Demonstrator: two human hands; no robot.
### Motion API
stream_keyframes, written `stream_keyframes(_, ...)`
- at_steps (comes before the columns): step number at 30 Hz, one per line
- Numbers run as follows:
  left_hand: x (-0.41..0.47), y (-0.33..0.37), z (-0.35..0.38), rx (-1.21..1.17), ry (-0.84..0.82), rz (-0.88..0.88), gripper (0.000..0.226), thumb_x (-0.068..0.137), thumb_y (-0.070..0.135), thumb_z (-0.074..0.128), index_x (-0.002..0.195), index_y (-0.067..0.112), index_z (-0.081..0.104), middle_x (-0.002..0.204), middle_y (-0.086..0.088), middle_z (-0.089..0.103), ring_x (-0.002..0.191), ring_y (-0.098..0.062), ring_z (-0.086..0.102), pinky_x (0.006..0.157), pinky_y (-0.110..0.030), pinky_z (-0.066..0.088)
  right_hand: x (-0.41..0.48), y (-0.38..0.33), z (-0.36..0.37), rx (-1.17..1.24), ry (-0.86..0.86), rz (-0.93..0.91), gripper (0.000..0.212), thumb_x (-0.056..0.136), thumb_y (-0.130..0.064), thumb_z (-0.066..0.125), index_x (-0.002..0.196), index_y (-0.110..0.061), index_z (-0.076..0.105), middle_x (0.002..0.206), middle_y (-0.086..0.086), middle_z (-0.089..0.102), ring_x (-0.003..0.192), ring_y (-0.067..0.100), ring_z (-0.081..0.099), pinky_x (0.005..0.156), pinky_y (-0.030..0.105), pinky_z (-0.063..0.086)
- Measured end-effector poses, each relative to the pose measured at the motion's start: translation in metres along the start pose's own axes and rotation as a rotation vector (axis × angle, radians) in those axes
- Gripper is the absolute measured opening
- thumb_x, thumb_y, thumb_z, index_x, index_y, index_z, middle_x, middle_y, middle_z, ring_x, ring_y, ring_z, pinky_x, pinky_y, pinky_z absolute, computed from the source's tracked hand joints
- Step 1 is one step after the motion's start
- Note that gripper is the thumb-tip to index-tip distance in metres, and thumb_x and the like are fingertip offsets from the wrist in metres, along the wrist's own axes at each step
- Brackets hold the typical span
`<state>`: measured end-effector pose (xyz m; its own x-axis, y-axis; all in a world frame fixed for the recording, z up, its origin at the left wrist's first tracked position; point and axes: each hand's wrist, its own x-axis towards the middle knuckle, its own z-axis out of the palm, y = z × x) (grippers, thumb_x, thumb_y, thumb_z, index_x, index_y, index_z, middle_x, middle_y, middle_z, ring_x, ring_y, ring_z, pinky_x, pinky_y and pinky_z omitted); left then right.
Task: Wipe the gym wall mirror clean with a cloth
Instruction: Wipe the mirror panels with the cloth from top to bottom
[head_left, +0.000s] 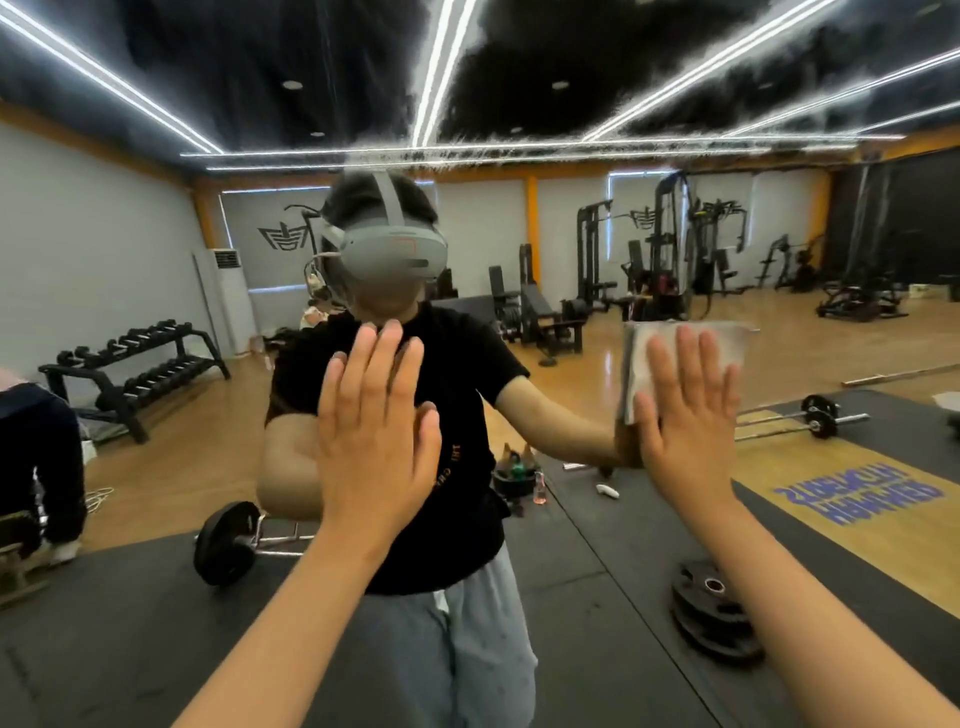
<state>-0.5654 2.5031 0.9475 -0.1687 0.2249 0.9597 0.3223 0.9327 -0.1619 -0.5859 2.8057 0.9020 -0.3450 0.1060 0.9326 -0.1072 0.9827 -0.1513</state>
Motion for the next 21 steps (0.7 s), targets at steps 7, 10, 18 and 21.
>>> stream_keyframes(7,-0.011,0.012,0.019,0.039,0.073,-0.017,0.067,0.096,0.024,0.052,0.153,0.004,0.023,0.158,-0.014,0.022,0.150,-0.026,0.012,0.125,-0.040,0.003,-0.012,-0.093,0.011,0.185,0.006,0.120,0.055,0.107,-0.040,0.013,0.158,-0.023,0.007,0.166,0.009,0.000,0.153,0.029,-0.007,0.120,0.057,-0.005)
stream_keyframes(10,-0.012,0.010,0.021,0.027,0.090,-0.002,0.060,0.099,0.023,0.043,0.152,0.004,0.024,0.158,-0.013,0.022,0.149,-0.025,0.013,0.125,-0.039,0.003,-0.030,-0.147,0.018,0.179,-0.042,-0.118,0.052,0.107,-0.038,0.018,0.157,-0.025,0.012,0.165,0.004,0.000,0.153,0.030,-0.005,0.120,0.058,-0.004)
stream_keyframes(18,-0.014,0.006,0.020,0.005,0.107,0.051,0.054,0.100,0.024,0.044,0.150,0.004,0.034,0.156,-0.015,0.032,0.148,-0.027,0.020,0.125,-0.040,0.007,-0.038,-0.133,0.021,0.126,-0.024,-0.351,0.049,0.105,-0.044,0.030,0.153,-0.033,0.029,0.164,-0.001,0.017,0.153,0.021,0.010,0.123,0.051,0.006)
stream_keyframes(21,-0.013,0.005,0.020,0.031,0.096,0.050,0.058,0.098,0.027,0.051,0.149,0.004,0.037,0.156,-0.016,0.034,0.148,-0.028,0.022,0.124,-0.041,0.008,-0.037,-0.102,0.021,0.100,-0.010,-0.364,0.050,0.105,-0.045,0.029,0.154,-0.034,0.026,0.165,-0.004,0.012,0.153,0.021,0.010,0.123,0.050,0.007)
